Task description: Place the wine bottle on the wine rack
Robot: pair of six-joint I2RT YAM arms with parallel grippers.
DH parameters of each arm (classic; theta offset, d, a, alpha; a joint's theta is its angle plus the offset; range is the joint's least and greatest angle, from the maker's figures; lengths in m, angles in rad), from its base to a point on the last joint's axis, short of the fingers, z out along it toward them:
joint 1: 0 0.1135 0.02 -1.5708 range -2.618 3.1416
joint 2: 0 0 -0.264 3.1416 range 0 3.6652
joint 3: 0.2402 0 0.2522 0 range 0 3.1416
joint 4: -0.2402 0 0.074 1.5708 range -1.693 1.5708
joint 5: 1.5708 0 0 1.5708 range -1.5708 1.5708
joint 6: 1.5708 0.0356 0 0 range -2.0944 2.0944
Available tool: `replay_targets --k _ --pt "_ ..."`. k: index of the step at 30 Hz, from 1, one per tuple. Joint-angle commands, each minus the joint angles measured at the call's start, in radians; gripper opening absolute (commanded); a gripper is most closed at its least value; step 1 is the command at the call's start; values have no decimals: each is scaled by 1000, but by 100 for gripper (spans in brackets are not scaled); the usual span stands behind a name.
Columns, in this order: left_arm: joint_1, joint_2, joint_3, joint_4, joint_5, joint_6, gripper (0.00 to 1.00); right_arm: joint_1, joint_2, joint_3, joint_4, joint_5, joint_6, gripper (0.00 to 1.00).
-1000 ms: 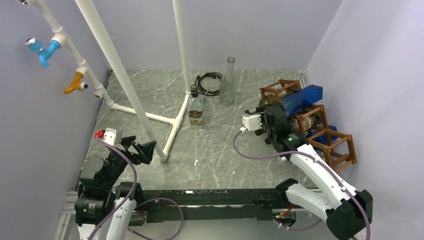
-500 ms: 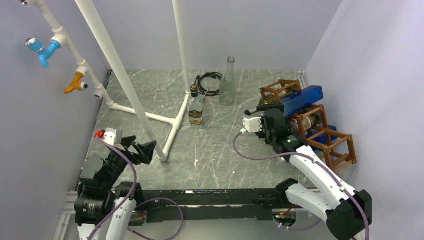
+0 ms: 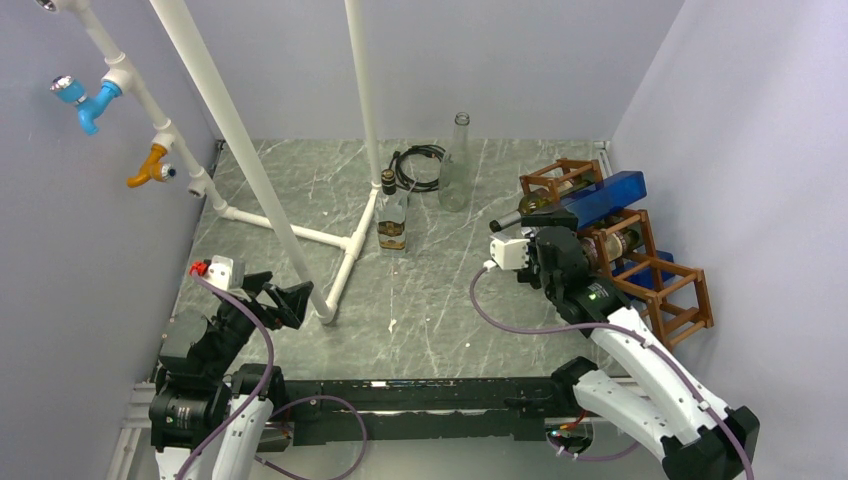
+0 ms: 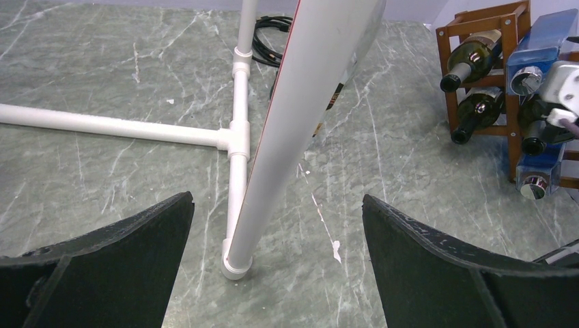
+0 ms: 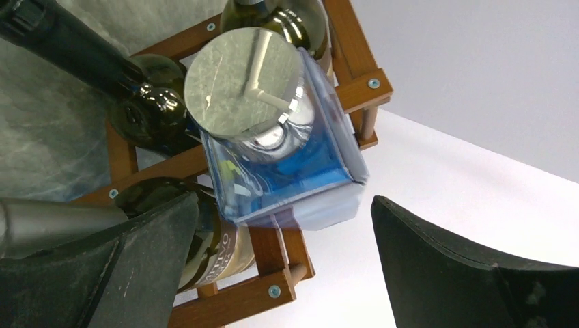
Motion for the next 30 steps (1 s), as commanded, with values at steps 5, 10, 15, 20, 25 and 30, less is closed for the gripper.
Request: replay_targets --k 5,10,15,20,25,30 --pt "0 30 8 39 -10 -4 100 64 -107 144 -116 -90 216 100" --pt "4 41 13 32 -15 -5 100 71 -131 214 -111 -223 411 100" --pt "6 52 15 27 -22 -7 99 72 -125 228 -23 -317 621 100" --pt "10 61 18 22 -32 -9 99 72 -115 189 109 -415 812 100" --pt "22 71 18 19 -39 -12 99 72 -78 170 236 -591 1056 100" --pt "56 92 19 23 -25 -8 98 72 34 184 382 -712 1400 100"
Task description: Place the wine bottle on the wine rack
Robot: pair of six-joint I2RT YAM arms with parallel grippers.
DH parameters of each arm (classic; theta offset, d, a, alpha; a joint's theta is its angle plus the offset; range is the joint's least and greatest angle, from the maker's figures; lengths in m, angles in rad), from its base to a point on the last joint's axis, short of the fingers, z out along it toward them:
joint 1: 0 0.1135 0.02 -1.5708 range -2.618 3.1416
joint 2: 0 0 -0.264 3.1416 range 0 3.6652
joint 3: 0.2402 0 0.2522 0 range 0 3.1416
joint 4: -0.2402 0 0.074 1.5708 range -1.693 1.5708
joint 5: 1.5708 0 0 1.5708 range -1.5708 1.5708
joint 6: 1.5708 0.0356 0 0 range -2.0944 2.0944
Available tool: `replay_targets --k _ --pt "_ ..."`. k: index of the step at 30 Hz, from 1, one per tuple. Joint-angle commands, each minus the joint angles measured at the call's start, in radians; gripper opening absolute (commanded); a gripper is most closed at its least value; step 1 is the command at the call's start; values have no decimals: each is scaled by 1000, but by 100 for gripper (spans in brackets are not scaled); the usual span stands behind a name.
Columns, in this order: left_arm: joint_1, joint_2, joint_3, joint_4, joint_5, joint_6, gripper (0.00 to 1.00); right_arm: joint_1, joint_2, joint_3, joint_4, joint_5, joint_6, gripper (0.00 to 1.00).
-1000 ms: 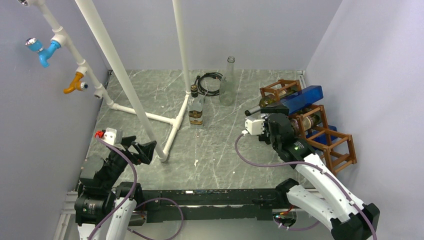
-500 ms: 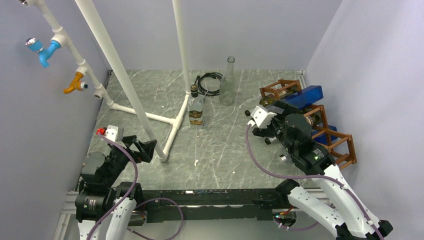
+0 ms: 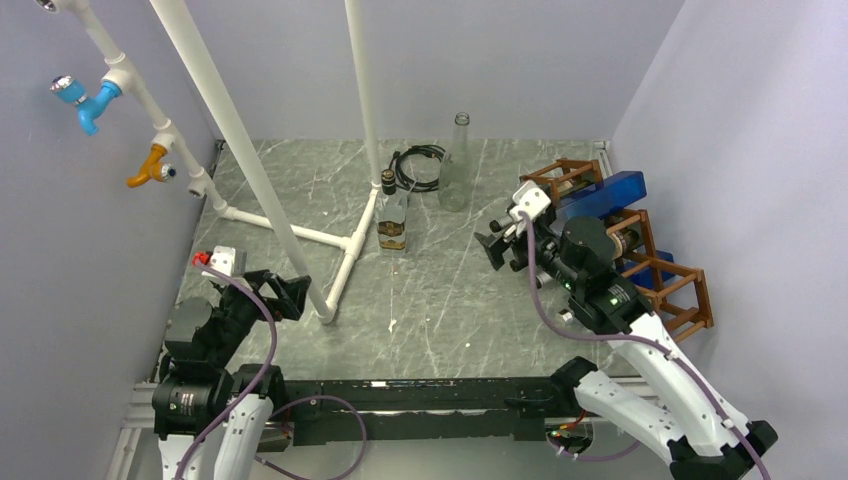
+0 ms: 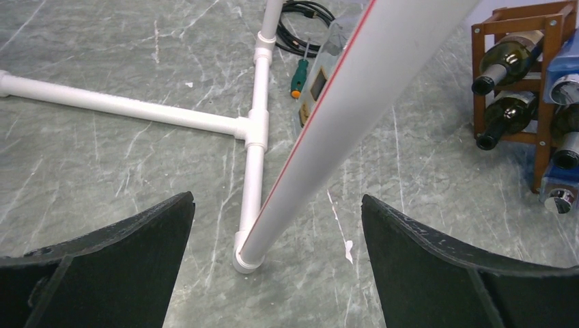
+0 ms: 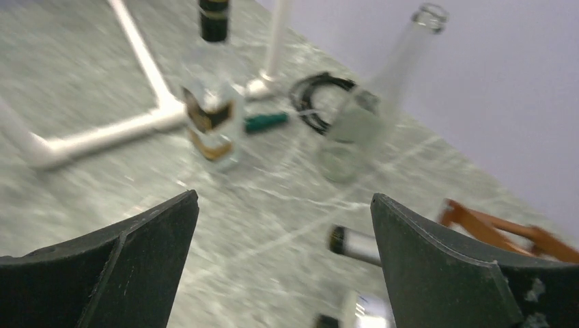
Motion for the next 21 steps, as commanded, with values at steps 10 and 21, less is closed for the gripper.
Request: replay_targets --k 10,21 --pt "43 47 20 24 -5 -12 97 7 287 46 337 -17 677 100" --pt "49 51 20 23 -8 -12 97 71 486 144 512 -82 680 100"
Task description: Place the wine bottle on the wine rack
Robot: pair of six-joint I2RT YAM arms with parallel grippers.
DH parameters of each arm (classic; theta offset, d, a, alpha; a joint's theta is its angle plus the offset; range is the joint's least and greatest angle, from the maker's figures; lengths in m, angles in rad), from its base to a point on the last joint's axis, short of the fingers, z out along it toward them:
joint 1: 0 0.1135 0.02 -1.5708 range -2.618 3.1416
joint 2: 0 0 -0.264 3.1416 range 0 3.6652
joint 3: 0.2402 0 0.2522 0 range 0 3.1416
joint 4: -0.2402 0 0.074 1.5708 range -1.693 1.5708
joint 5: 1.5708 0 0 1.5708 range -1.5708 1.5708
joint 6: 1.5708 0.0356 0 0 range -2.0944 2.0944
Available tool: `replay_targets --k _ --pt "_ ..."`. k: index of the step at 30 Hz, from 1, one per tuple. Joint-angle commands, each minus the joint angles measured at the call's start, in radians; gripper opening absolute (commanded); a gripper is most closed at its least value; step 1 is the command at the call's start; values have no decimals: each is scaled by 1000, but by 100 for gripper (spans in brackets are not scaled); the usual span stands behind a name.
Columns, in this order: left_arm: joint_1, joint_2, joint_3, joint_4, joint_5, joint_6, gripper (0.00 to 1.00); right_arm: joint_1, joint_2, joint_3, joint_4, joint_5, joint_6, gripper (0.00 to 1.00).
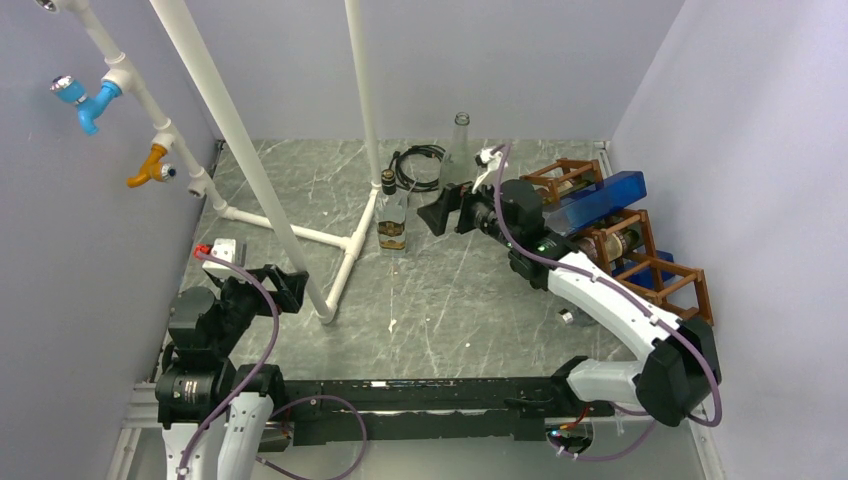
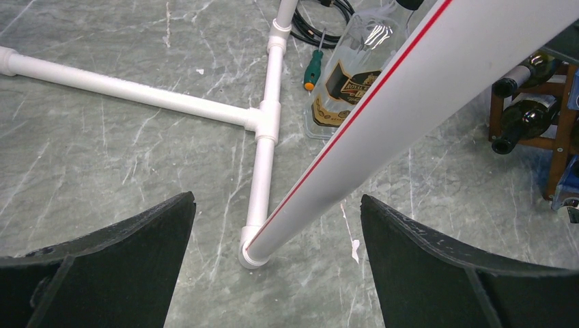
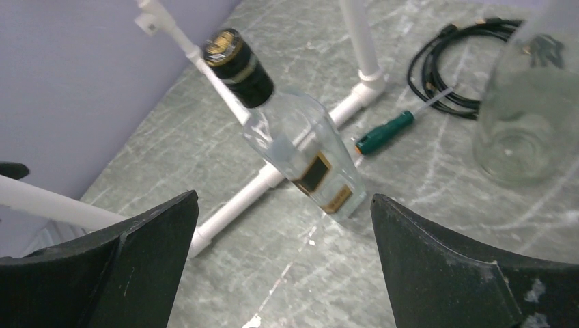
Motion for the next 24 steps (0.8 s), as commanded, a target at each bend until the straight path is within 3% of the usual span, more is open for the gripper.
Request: replay_targets --k 1,11,24 --pt "7 -1 21 24 -9 -10 97 30 46 93 168 -37 10 100" --pt "7 -8 22 21 -18 -13 96 104 247 206 319 -59 -49 100" --pt "7 -10 18 30 -6 -10 97 189 441 420 104 246 -217 93"
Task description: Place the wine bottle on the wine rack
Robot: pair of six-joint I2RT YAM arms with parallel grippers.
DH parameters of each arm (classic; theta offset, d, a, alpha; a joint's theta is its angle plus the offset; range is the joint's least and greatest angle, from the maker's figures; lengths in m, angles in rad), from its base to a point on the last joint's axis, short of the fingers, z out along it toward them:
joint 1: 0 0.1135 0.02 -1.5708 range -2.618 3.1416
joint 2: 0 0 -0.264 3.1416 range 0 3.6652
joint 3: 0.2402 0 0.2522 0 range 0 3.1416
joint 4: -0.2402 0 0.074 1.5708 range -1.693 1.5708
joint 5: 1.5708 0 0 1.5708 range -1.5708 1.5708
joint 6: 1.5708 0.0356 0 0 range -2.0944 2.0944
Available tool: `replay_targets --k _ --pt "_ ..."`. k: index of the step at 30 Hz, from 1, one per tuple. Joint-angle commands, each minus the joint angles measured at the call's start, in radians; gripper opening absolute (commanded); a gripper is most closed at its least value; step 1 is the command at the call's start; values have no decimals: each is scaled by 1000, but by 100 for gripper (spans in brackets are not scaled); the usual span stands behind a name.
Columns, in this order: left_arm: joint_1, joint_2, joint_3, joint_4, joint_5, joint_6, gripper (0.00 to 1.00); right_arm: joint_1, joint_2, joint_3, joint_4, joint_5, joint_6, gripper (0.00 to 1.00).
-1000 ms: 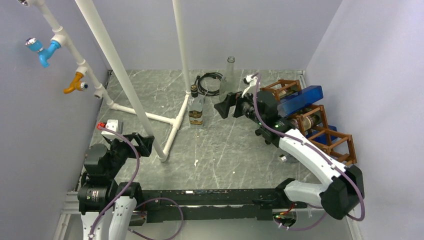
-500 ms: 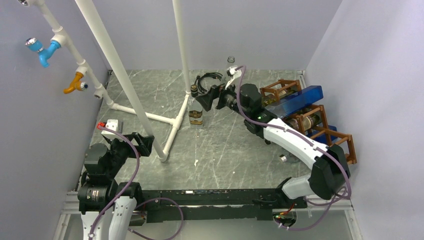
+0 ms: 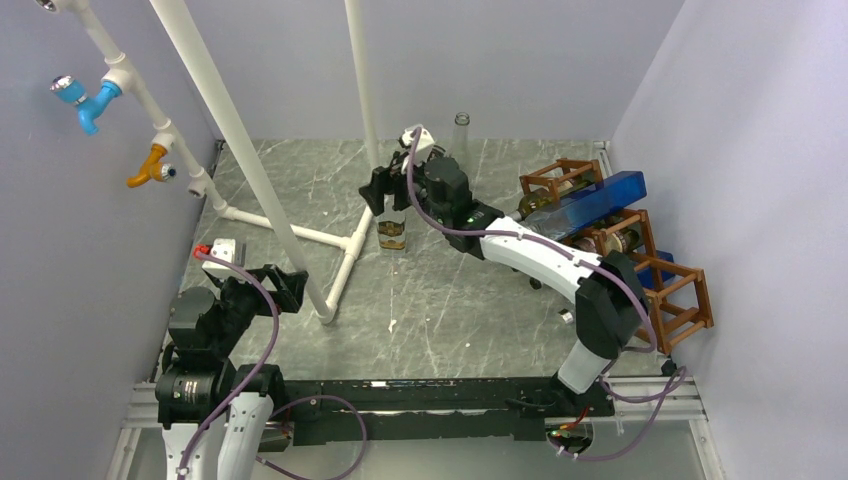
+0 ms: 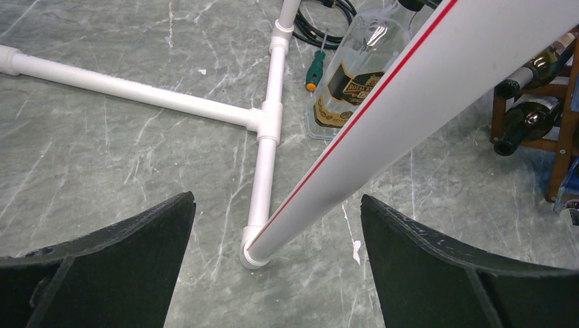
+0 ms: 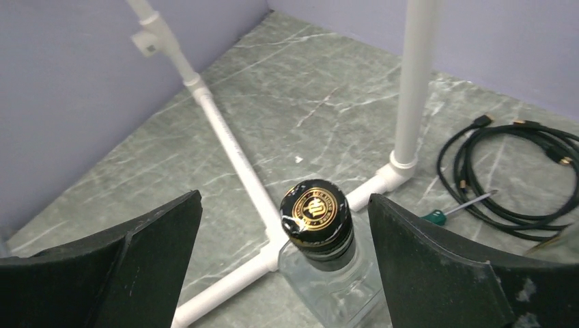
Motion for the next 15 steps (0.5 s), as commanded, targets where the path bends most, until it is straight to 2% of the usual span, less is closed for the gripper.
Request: replay_targets --k 1,5,9,15 --pt "7 -7 16 33 2 -10 97 24 34 86 -48 152 -90 92" --pt "7 5 19 29 6 -8 97 31 85 133 -53 179 -106 89" --pt "7 7 19 30 10 -8 97 34 136 177 -101 201 -63 80" --pt "7 -6 16 32 5 -9 98 45 150 172 -102 230 -40 54"
